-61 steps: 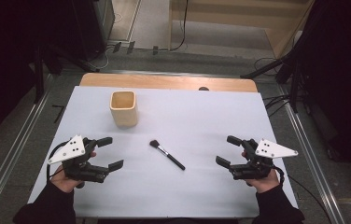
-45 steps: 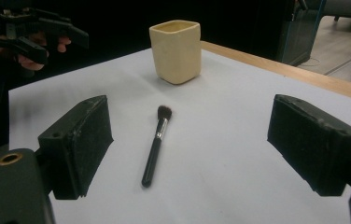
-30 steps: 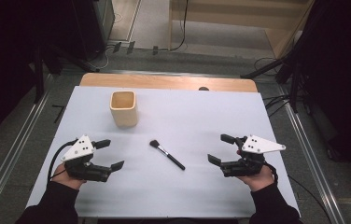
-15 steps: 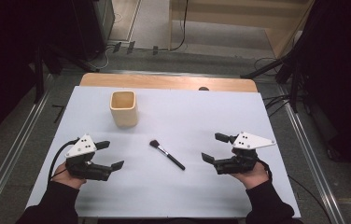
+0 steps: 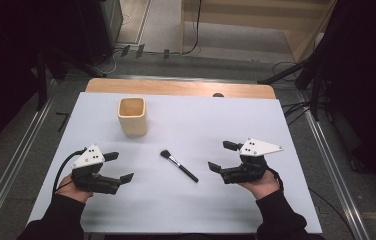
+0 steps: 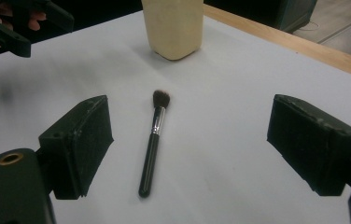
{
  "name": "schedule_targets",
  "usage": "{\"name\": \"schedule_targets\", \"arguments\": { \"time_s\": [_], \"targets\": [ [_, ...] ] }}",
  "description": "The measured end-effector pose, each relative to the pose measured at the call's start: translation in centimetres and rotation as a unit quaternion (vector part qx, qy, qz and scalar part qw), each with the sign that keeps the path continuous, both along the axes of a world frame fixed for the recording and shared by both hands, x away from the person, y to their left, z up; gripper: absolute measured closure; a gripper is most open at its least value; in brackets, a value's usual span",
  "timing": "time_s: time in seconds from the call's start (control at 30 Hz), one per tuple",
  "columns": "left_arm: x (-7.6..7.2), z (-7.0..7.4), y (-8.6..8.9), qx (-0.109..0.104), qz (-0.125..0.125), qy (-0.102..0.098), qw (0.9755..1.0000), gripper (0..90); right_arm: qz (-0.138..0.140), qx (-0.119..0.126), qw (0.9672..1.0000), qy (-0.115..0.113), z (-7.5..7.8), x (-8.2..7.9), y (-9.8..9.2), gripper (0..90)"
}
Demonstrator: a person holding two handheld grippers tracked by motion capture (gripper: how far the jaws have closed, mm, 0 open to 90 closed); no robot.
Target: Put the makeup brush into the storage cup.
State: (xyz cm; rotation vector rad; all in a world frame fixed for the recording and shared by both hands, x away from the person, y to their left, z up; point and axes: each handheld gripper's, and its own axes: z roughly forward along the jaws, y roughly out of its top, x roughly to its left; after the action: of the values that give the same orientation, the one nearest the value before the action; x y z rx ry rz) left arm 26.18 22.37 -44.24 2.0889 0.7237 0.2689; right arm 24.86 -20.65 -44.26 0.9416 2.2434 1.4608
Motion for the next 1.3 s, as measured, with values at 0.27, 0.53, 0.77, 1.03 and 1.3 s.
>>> {"name": "schedule_targets", "arguments": {
  "time_s": [0.27,0.53,0.77,1.03,1.3],
  "targets": [
    [0.0,-0.1,0.1,-0.001,0.002,0.001,1.0,13.7,0.008,0.001,1.0,0.001,0.0,0.5,1.4,15.1],
    [0.1,-0.2,0.2,-0.004,0.006,0.002,1.0,13.8,0.008,0.006,0.9999,-0.007,0.2,0.9,2.6,15.2],
    [0.1,-0.3,0.2,-0.002,0.007,0.003,1.0,13.8,0.008,0.014,0.9998,-0.007,0.1,1.4,3.8,15.4],
    [0.1,-0.3,0.2,-0.003,0.008,0.001,1.0,13.9,-0.01,0.025,0.9996,-0.013,-0.1,1.8,5.1,15.9],
    [0.2,-0.3,0.3,-0.004,0.007,0.0,1.0,13.9,-0.007,0.025,0.9996,-0.012,-0.5,2.3,6.6,16.6]
  ]
}}
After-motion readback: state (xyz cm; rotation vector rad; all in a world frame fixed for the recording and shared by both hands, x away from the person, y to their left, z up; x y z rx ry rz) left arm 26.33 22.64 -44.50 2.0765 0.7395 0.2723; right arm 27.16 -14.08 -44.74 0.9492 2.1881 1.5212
